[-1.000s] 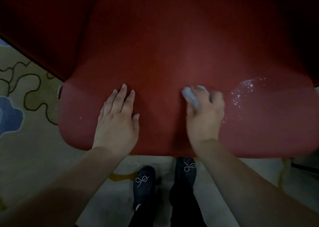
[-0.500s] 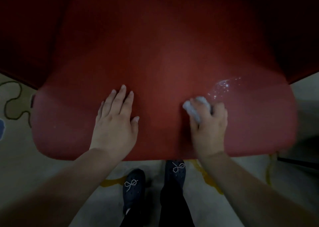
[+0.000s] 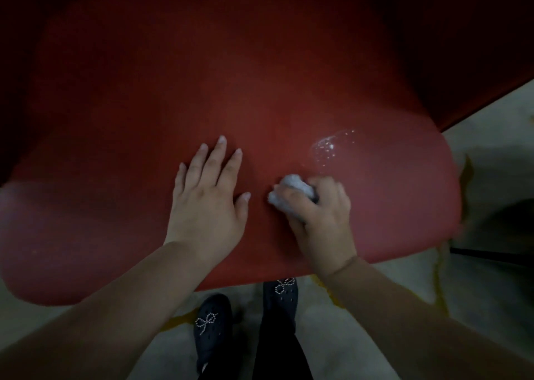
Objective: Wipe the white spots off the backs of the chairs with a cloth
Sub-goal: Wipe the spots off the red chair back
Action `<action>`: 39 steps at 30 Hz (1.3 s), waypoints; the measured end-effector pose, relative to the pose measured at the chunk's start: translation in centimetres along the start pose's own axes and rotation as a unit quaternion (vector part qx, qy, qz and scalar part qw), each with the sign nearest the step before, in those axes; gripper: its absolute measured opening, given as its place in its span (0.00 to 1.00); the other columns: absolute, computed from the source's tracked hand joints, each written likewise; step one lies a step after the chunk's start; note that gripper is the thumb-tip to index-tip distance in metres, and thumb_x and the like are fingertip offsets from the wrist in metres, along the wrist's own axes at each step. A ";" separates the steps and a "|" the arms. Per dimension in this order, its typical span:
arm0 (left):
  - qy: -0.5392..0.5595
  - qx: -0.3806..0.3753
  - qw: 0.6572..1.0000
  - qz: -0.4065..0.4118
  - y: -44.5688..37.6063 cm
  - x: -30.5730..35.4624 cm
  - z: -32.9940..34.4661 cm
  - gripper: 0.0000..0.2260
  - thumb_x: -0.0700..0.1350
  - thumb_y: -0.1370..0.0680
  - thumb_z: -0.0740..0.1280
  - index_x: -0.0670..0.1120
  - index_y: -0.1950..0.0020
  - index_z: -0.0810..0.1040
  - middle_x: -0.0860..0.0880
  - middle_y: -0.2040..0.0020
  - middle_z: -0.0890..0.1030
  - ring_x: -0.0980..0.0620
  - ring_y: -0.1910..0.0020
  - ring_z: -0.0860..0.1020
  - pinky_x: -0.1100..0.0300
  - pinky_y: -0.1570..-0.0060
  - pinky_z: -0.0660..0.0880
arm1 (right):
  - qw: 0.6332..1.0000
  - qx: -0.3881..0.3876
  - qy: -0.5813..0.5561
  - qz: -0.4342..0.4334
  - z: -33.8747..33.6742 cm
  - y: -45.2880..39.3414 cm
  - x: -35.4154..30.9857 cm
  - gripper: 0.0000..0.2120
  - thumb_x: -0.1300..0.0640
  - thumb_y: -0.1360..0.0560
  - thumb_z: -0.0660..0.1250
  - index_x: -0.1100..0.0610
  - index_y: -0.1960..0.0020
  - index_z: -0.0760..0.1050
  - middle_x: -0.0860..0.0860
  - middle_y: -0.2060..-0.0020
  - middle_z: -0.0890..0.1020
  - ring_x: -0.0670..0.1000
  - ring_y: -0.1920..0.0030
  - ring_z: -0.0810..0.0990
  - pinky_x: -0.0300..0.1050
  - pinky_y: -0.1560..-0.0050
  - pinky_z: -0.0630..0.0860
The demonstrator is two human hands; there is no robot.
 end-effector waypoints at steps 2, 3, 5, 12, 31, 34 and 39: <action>-0.001 0.001 1.000 0.005 -0.7 0.8 0.1 0.29 0.53 0.22 0.59 0.49 0.22 0.57 0.49 0.21 0.51 0.48 0.23 0.49 0.46 0.26 0.48 | 0.999 -0.018 0.021 -0.041 0.2 -2.8 0.3 0.11 0.50 0.25 0.66 0.50 0.47 0.83 0.56 0.57 0.75 0.58 0.58 0.73 0.52 0.58 0.71; -0.002 0.003 1.000 0.005 -1.0 1.1 0.1 0.29 0.53 0.22 0.59 0.49 0.23 0.57 0.49 0.21 0.52 0.48 0.23 0.49 0.46 0.26 0.48 | 0.998 -0.009 0.035 -0.046 0.1 -4.2 1.1 0.10 0.52 0.25 0.68 0.51 0.46 0.83 0.57 0.57 0.76 0.59 0.58 0.74 0.53 0.58 0.72; -0.004 0.005 1.000 0.001 -1.6 1.3 0.2 0.29 0.53 0.22 0.59 0.49 0.22 0.57 0.49 0.21 0.52 0.48 0.23 0.49 0.46 0.26 0.47 | 0.999 0.024 0.042 0.002 -0.9 -5.9 3.8 0.11 0.55 0.27 0.72 0.52 0.44 0.83 0.59 0.56 0.75 0.60 0.57 0.74 0.56 0.57 0.74; -0.004 0.023 1.000 0.006 -3.6 2.3 -0.1 0.29 0.52 0.23 0.61 0.49 0.23 0.57 0.48 0.22 0.55 0.46 0.23 0.51 0.44 0.27 0.50 | 1.000 -0.010 -0.010 -0.016 -1.0 -2.2 2.9 0.10 0.51 0.25 0.70 0.51 0.45 0.83 0.57 0.58 0.75 0.58 0.58 0.74 0.56 0.59 0.73; -0.005 0.013 1.000 -0.008 -5.2 2.9 0.8 0.26 0.54 0.21 0.56 0.49 0.23 0.59 0.48 0.22 0.55 0.47 0.23 0.50 0.46 0.26 0.44 | 0.978 0.118 -0.011 0.174 -4.5 -8.9 13.3 0.14 0.53 0.25 0.70 0.54 0.40 0.80 0.57 0.50 0.74 0.56 0.50 0.76 0.48 0.46 0.74; 0.003 0.007 1.000 -0.005 -5.2 2.9 0.7 0.27 0.53 0.21 0.57 0.49 0.23 0.59 0.48 0.22 0.55 0.47 0.23 0.49 0.46 0.26 0.44 | 0.971 0.129 -0.003 0.203 -4.4 -4.2 11.7 0.15 0.51 0.25 0.68 0.53 0.40 0.79 0.49 0.54 0.68 0.47 0.53 0.70 0.38 0.50 0.70; 0.007 0.007 1.000 0.000 -5.3 2.9 0.6 0.27 0.53 0.21 0.58 0.49 0.23 0.58 0.48 0.22 0.55 0.47 0.23 0.49 0.47 0.26 0.44 | 0.998 -0.001 -0.031 0.048 -1.3 -5.3 5.8 0.15 0.53 0.26 0.68 0.51 0.40 0.80 0.55 0.54 0.73 0.54 0.54 0.73 0.51 0.55 0.74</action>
Point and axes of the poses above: each hand's wrist, its own y-axis away from the middle knuckle, its own z-axis out of the palm, x = y × z, the point moved 7 cm from there along -y, towards the middle knuckle
